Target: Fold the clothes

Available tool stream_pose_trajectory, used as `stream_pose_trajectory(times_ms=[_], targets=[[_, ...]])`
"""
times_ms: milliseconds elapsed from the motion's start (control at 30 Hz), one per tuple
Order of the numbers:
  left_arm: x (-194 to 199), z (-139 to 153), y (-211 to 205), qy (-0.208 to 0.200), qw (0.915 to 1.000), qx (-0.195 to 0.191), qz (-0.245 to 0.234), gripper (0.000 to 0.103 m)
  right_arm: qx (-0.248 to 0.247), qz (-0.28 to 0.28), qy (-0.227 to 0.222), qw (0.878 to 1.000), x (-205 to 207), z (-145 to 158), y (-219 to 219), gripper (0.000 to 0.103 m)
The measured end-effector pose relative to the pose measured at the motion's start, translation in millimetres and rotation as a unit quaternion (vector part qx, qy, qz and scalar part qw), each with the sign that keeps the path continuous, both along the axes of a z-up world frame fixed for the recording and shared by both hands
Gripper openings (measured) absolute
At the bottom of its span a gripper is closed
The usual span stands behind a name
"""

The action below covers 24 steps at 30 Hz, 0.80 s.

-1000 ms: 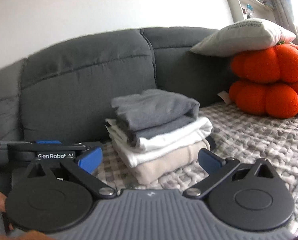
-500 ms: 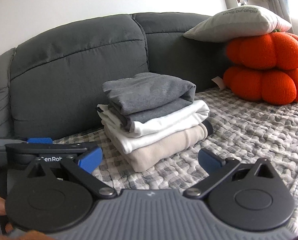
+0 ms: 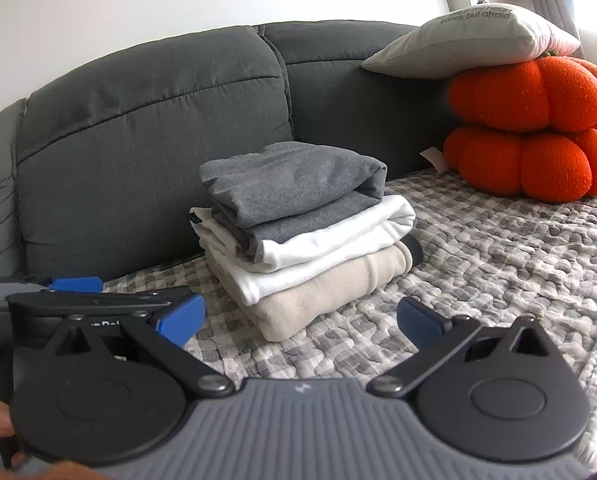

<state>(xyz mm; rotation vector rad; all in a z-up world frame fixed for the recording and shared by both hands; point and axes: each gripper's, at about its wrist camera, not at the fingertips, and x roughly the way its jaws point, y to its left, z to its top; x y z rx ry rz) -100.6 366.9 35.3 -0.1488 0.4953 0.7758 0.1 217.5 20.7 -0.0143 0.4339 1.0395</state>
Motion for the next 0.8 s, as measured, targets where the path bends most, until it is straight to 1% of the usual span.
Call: stream_pose_trajectory(times_ms=[100,300,567,800], targets=[[0.1,-0.3,1.8,0.003,1.0000,-0.007,0.002,0.102,-0.003,-0.003,0.001,1.000,0.5,-0.4,0.5,0.103],[1.4,-2.3,3.3,0.012,0.9999,-0.007,0.007,0.103,-0.006,-0.021,0.008,1.000,4.7,-1.2,-0.9,0.103],[0.3,-2.4,6.0,0.013,0.9997,-0.011,0.016,0.103,-0.005,-0.038,-0.005,0.999,4.6,0.9,-3.0,0.103],[0.6,-3.6,7.9,0.014,0.9996,-0.015,0.017,0.103,-0.014,-0.036,-0.018,0.999,1.6,1.3,-1.6,0.103]])
